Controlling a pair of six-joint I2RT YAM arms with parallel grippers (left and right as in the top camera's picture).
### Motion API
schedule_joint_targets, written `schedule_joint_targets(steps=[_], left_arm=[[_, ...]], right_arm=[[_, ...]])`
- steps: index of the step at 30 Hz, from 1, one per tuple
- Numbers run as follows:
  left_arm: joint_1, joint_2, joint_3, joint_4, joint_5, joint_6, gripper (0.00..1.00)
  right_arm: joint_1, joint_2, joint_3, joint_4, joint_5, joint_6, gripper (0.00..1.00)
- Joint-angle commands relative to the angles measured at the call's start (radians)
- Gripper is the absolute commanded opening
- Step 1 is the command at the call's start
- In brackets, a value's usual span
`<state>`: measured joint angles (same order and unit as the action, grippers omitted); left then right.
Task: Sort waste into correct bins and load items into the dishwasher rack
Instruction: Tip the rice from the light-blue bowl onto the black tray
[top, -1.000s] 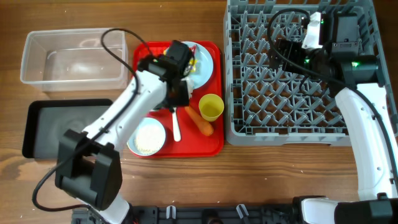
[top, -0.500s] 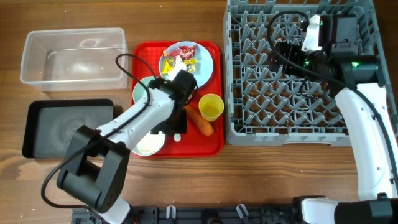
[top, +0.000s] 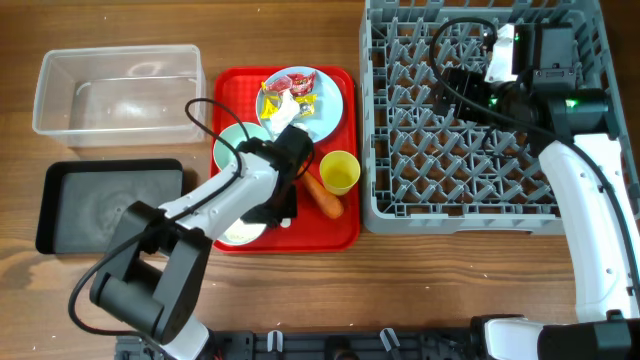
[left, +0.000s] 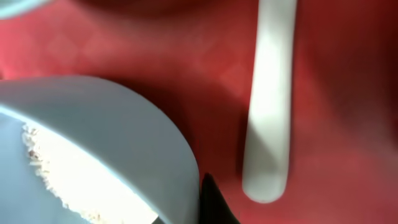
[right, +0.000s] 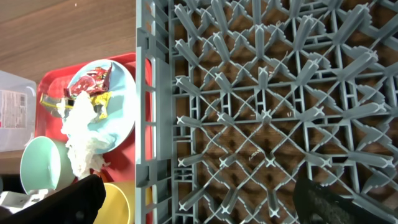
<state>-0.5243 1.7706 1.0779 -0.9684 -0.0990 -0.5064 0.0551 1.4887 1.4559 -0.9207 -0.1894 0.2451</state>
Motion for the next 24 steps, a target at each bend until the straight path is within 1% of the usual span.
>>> schedule_joint_targets(steps=[1,4,5,9,10,11,12,13,15,16,17,18,20,22,24], left_arm=[[0.023,-0.116,0.125,-0.084,0.021,0.001,0.04],[0.14,-0.294,0.15,-0.122,0.09,0.005,0.04],[0.227,-0.361,0.15,-0.147,0.132,0.008,0.04],[0.508,-0.466,0.137,-0.188,0.324,0.173,0.04],[0.641,-0.475,0.117,-0.192,0.391,0.241,0.04],[0.723,-0.475,0.101,-0.185,0.445,0.28,0.04],[0.871,-0.475,0.053,-0.152,0.566,0.353,0.04],[0.962,-0.474,0.023,-0.136,0.648,0.405,0.04],[1.186,-0.468,-0.065,-0.09,0.834,0.534,0.04],[1.244,-0.463,-0.089,-0.076,0.87,0.564,0.04],[1.338,-0.44,-0.129,-0.041,0.936,0.592,0.04],[1.399,-0.412,-0.151,-0.015,1.011,0.624,0.04],[1.504,-0.323,-0.172,0.035,1.211,0.695,0.04],[1.541,-0.244,-0.172,0.077,1.314,0.731,0.04],[1.543,-0.163,-0.172,0.134,1.357,0.739,0.04]], right_arm=[[-0.003,0.011,0.021,0.0,0.01,-0.006,1.0],[-0.003,0.011,0.021,0.0,0.01,-0.007,1.0],[-0.003,0.011,0.021,0.0,0.01,-0.007,1.0],[-0.003,0.011,0.021,0.004,0.01,-0.007,1.0],[-0.003,0.011,0.021,0.003,0.01,-0.006,1.0],[-0.003,0.011,0.021,0.004,0.01,-0.007,1.0],[-0.003,0.011,0.021,0.005,0.01,-0.008,1.0],[-0.003,0.011,0.021,0.004,0.01,-0.009,1.0],[-0.003,0.011,0.021,0.008,0.01,-0.006,1.0],[-0.003,0.011,0.021,0.01,0.01,-0.006,1.0],[-0.003,0.011,0.021,0.012,0.01,-0.006,1.0],[-0.003,0.011,0.021,0.014,0.009,-0.006,1.0],[-0.003,0.011,0.021,0.015,0.01,-0.006,1.0],[-0.003,0.011,0.021,0.014,0.01,-0.006,1.0],[-0.003,0.011,0.021,0.015,0.01,-0.006,1.0]])
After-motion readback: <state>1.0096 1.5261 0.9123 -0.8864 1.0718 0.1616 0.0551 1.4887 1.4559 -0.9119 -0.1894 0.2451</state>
